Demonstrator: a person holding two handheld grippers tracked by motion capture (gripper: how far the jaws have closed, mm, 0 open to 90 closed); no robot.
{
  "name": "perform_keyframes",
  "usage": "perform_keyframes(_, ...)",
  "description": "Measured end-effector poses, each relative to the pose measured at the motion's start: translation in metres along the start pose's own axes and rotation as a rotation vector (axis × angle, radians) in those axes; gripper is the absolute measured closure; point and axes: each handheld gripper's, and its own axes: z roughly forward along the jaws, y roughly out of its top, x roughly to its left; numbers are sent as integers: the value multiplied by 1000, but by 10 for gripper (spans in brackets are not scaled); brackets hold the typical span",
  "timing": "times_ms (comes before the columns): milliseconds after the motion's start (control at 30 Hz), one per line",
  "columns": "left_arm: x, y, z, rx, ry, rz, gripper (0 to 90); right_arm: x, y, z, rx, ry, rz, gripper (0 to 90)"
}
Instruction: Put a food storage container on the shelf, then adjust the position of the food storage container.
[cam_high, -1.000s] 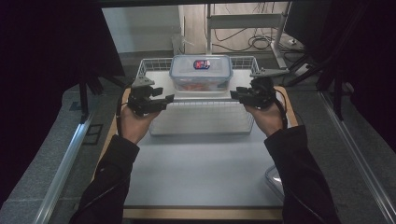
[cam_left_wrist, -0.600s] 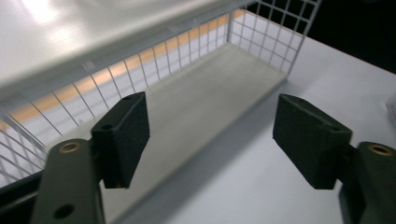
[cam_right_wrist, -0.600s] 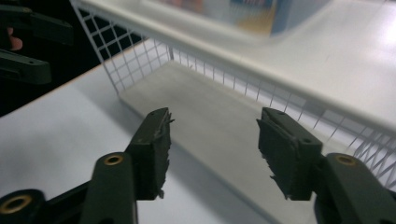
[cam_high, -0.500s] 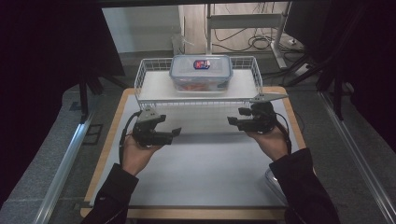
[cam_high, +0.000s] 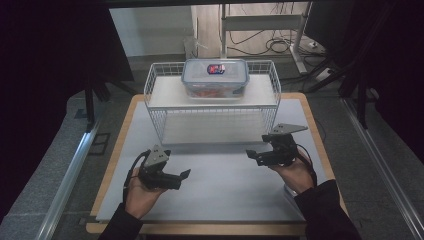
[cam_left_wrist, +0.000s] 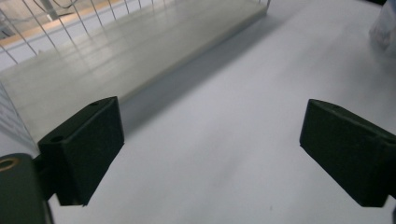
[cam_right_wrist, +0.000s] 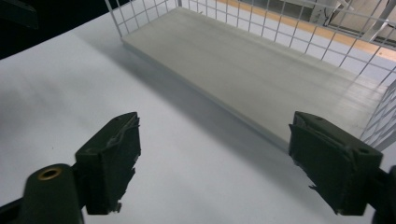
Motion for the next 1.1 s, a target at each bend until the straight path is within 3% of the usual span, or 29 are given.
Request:
perform_keyframes(200, -7, -20, 3, 2, -14, -7, 47, 9, -16, 2, 11, 8, -9, 116)
perform_keyframes(333, -12, -32, 9, 51, 43, 33, 38, 12, -30, 5, 38, 17, 0, 93)
perform_keyframes(400, -14, -35, 9, 60, 48, 32, 38, 13, -37, 6, 50, 27, 0, 78)
perform_keyframes(600, -16, -42, 8, 80, 58, 41, 38, 20, -53, 8, 85, 45, -27, 42)
perform_keyframes(767, -16, -41, 7, 57, 65, 30, 40, 21, -59, 9, 117, 51, -15, 35)
perform_keyframes(867, -15, -41, 7, 58, 61, 26, 43, 20, -59, 5, 125, 36, -7, 125)
perform_keyframes(967, -15, -42, 7, 60, 52, 26, 49, 18, -60, -5, 134, 34, -5, 340)
perform_keyframes(1100, -17, -41, 6, 54, 39, 29, 54, 18, -65, -18, 146, 30, -21, 561)
